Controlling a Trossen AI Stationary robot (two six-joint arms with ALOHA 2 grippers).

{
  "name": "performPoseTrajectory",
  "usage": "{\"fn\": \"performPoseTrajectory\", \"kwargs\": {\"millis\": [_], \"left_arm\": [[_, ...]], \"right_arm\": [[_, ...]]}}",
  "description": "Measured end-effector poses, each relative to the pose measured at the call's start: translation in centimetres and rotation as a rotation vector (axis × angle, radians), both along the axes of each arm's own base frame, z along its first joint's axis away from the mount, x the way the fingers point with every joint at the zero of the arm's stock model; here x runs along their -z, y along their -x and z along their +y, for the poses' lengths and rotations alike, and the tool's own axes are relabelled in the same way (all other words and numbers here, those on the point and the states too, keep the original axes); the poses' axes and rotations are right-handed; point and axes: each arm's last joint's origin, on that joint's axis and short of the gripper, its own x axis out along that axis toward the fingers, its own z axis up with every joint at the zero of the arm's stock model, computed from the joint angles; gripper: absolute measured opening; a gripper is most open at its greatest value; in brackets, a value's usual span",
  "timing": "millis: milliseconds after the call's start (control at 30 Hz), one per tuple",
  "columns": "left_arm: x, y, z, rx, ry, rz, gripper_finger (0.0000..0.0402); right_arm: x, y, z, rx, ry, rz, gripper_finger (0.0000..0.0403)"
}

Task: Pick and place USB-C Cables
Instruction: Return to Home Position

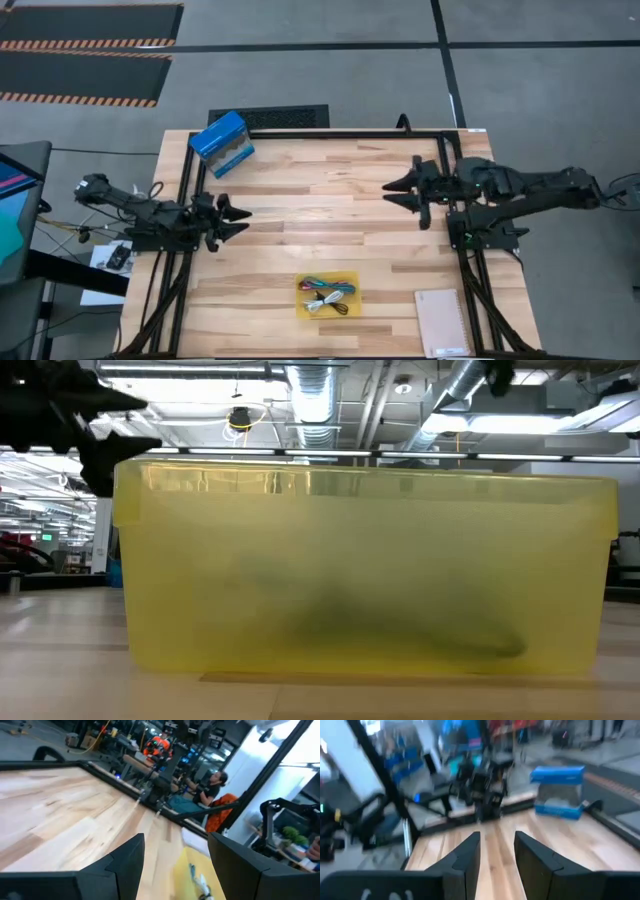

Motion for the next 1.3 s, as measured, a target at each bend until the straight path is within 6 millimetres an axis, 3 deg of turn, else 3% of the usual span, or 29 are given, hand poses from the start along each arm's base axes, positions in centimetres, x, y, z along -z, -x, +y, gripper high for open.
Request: {"fn": "performPoseTrajectory", "kwargs": {"millis": [233,500,600,833,1300], "left_arm": [[-0.6,0.7,0.1,0.041,-0.062,-0.079,0.0207],[0.0,0.9,-0.1,0.161,-0.145,-0.043,0.0207],[0.1,0.9,-0.3,0.196,-0.161,-0.038,0.0207],[0.2,0.9,-0.5,0.269,-0.222,-0.041,0.0207],[0.4,0.9,-0.5,0.28,-0.239,-0.031,0.0207]], "right_arm": [[3.7,4.3,-0.8,0.058,-0.015,-0.191,0.0142],[9.3,7.6,-1.0,0.082,-0.047,-0.282,0.0146],[11.5,7.9,-1.0,0.086,-0.055,-0.309,0.0144],[16.2,6.4,-1.3,0.115,-0.125,-0.189,0.0141],[16.8,6.4,-1.4,0.139,-0.113,-0.128,0.0143]]}}
